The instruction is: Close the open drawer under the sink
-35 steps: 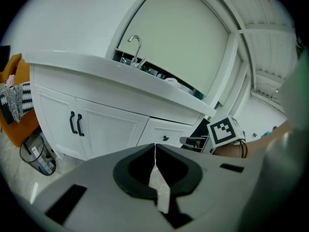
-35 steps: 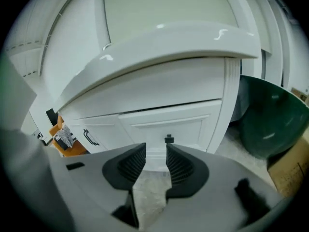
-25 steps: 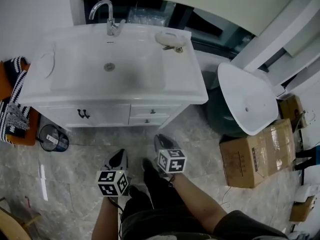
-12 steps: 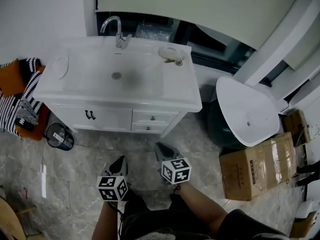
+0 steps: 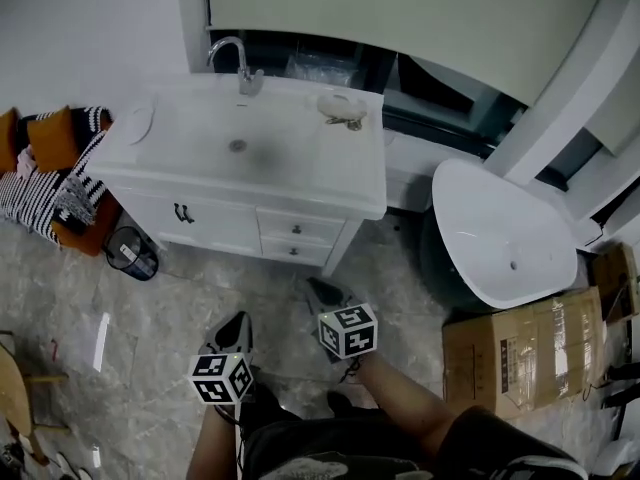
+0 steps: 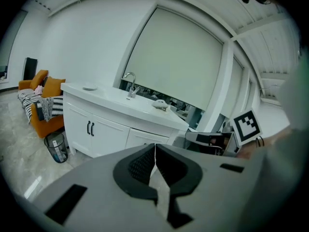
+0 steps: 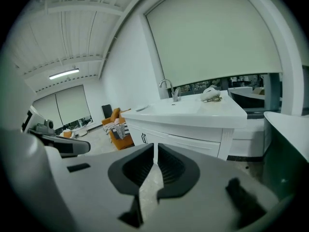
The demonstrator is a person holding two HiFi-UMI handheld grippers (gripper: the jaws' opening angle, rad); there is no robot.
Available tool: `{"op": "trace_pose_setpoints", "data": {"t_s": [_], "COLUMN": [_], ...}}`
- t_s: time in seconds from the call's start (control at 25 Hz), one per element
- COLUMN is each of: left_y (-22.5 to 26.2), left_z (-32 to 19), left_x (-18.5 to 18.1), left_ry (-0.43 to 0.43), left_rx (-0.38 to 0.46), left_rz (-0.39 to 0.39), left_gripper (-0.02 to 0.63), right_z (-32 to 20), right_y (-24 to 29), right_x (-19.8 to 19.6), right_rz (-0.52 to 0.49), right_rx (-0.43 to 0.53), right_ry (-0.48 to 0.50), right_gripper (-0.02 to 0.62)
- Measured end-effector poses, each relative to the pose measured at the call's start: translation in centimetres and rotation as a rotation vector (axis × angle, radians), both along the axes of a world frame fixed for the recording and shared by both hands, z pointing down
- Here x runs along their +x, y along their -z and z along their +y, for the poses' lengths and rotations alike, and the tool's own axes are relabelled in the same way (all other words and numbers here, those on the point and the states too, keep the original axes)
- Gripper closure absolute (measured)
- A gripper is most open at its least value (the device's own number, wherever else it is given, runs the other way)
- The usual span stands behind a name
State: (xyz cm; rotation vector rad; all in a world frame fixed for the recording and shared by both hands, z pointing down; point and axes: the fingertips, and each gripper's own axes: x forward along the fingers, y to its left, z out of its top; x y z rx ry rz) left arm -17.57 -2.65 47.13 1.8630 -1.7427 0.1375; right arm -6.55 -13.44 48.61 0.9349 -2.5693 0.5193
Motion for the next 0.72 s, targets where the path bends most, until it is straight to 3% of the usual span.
{"op": "trace_pose_setpoints", "data": {"t_s": [0.2,0.44,0.72], "left_y": [1.3,2.4,3.0], "left_z": [1.4,4.7,9.2], "left_x": [4.8,10.1,12.8], "left_ry": [0.081,0.199,0.287], "left_rx": [0.025,0.037,0.014], "left_rz": [-0.029,-0.046,-0.097], "left_gripper": [0.591,0.591,0.591], "right_z": [1.4,3.4,5.2], "right_y": [0.7,2.6,2.7], "right_x": [4.0,8.1,10.4], "right_rz": [-0.006,-0.093,-0.092], "right_rx": [0.013,0.022,0.023], "right_ry": [0.113,0.238,0.307], "right_gripper": [0.554,0.554,0.554]}}
